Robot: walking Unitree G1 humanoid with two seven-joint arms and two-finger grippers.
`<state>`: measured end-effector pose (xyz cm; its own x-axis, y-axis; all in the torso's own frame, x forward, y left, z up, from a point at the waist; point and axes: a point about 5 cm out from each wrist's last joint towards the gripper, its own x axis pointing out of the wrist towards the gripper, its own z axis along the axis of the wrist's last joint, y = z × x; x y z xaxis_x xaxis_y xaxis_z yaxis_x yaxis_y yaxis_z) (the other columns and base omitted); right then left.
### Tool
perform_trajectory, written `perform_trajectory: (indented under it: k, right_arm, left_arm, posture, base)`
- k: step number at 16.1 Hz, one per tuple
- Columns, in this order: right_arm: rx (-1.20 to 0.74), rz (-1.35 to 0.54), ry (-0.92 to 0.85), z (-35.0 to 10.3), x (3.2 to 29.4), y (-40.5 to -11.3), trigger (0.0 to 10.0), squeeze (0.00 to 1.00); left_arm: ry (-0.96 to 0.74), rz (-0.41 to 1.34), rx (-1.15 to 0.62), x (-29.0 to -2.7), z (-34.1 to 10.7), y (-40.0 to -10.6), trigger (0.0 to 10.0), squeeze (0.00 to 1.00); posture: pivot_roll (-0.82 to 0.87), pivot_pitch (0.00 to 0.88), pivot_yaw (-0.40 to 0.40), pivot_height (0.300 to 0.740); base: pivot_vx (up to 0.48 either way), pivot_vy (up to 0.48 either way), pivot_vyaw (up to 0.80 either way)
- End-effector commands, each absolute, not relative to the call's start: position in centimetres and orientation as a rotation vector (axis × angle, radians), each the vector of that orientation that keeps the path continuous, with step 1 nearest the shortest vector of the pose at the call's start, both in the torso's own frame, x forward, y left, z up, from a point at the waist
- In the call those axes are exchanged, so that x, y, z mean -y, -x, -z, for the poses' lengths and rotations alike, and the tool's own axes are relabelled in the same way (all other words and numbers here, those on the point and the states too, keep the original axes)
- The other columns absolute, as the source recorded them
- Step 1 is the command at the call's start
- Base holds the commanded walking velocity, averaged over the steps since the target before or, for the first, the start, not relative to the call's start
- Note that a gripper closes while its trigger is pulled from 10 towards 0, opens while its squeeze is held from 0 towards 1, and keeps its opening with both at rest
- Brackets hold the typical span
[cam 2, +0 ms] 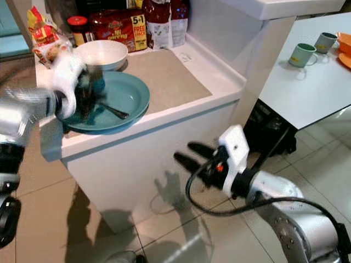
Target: Setting the table
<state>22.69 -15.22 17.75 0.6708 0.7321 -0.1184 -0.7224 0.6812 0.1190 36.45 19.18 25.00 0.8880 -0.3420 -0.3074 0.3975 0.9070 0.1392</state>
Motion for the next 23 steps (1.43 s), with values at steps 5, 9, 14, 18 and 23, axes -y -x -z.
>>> perform_trajectory:
  k: [5,9,14,18,23]
  right_arm:
    - [0.101,-0.510,-0.149,-21.2,15.8,-25.2,10.0,0.00]
    - [0.120,-0.485,-0.163,-20.8,14.7,-24.9,10.0,0.00]
    - [0.120,-0.416,-0.131,-20.1,14.9,-25.1,10.0,0.00]
    - [0.143,-0.405,-0.099,-19.5,14.9,-24.6,10.0,0.00]
    - [0.144,-0.371,-0.085,-19.2,14.7,-25.0,10.0,0.00]
  left_arm:
    - [-0.098,0.408,-0.060,-15.7,-27.0,-34.0,0.0,0.00]
    - [-0.161,0.369,0.247,-13.6,-27.5,-30.9,0.0,0.00]
    - [-0.041,0.315,0.240,-13.0,-24.8,-29.6,10.0,0.00]
    - [-0.078,0.337,0.246,-13.5,-23.0,-27.5,10.0,0.00]
    - [-0.091,0.311,0.228,-13.0,-22.4,-27.7,10.0,0.00]
  posture:
    - [0.09,0.016,0.012,0.740]
    - [0.08,0.036,-0.002,0.740]
    - [0.08,0.051,-0.023,0.740]
    - [0.08,0.060,-0.030,0.740]
    - [0.08,0.059,-0.038,0.740]
  base:
    - [0.000,0.000,0.00]
    - [0.000,0.000,0.00]
    - [0.000,0.000,0.00]
    - [0.000,-0.120,0.00]
    - [0.000,-0.480,0.00]
